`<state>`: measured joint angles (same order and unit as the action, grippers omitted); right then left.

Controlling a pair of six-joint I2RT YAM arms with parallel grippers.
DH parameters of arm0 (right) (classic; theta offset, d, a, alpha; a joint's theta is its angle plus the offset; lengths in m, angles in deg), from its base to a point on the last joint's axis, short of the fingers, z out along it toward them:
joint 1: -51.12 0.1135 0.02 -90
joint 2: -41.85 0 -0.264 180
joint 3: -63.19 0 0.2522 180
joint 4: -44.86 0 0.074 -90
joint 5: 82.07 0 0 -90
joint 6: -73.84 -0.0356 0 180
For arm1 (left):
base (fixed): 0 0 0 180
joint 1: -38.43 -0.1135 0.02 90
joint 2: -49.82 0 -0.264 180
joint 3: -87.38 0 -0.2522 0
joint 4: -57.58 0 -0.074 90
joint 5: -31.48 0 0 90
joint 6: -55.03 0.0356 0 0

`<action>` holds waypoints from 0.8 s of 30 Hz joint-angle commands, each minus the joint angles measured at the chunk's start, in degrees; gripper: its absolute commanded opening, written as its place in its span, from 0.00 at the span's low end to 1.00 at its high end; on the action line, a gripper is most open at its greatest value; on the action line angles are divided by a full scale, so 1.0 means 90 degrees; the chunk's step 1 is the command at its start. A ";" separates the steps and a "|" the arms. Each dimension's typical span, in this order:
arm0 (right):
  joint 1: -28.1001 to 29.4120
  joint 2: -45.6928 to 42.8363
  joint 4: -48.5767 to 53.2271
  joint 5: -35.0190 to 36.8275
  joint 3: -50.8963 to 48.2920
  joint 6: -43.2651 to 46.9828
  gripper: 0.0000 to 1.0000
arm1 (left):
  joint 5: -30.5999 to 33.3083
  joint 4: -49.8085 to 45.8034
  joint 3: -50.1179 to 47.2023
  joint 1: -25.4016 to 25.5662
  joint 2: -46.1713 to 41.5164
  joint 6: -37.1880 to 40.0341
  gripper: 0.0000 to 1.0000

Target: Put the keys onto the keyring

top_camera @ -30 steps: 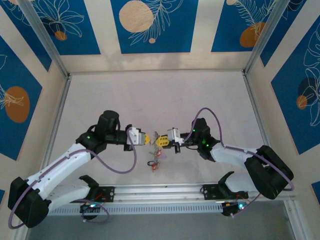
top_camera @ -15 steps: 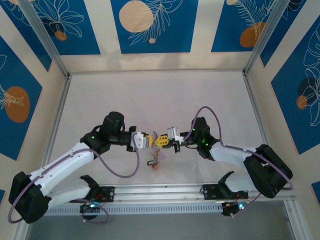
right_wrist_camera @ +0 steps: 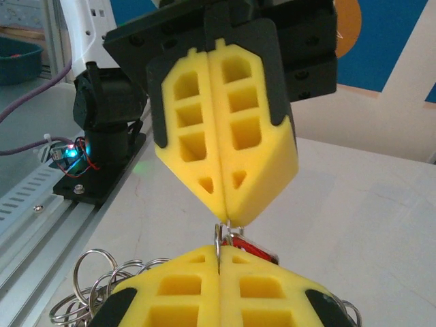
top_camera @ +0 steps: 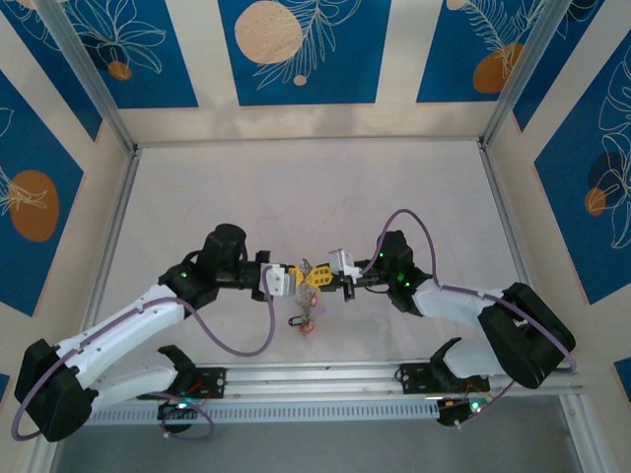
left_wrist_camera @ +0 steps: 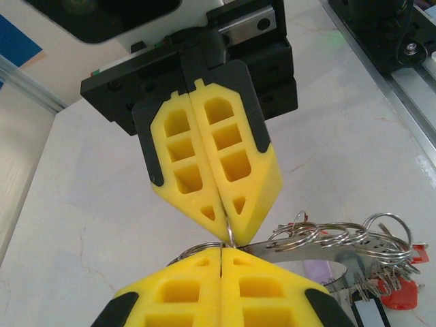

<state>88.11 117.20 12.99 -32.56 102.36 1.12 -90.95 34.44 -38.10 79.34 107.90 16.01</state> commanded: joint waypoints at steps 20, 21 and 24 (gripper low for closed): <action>-0.0224 0.0026 -0.0649 0.0066 0.0118 -0.0533 0.00 | 0.0389 0.0330 -0.0366 0.0270 -0.0117 -0.0006 0.00; -0.0224 0.0026 -0.0662 0.0066 0.0116 -0.0534 0.00 | 0.0404 0.0381 -0.0386 0.0278 -0.0098 -0.0059 0.00; -0.0224 0.0026 -0.0743 0.0082 0.0078 -0.0541 0.00 | 0.0486 0.0476 -0.0377 0.0278 0.0003 -0.0266 0.00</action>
<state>86.60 117.20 10.74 -32.58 102.36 -2.73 -86.10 37.65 -40.46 80.69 106.96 15.40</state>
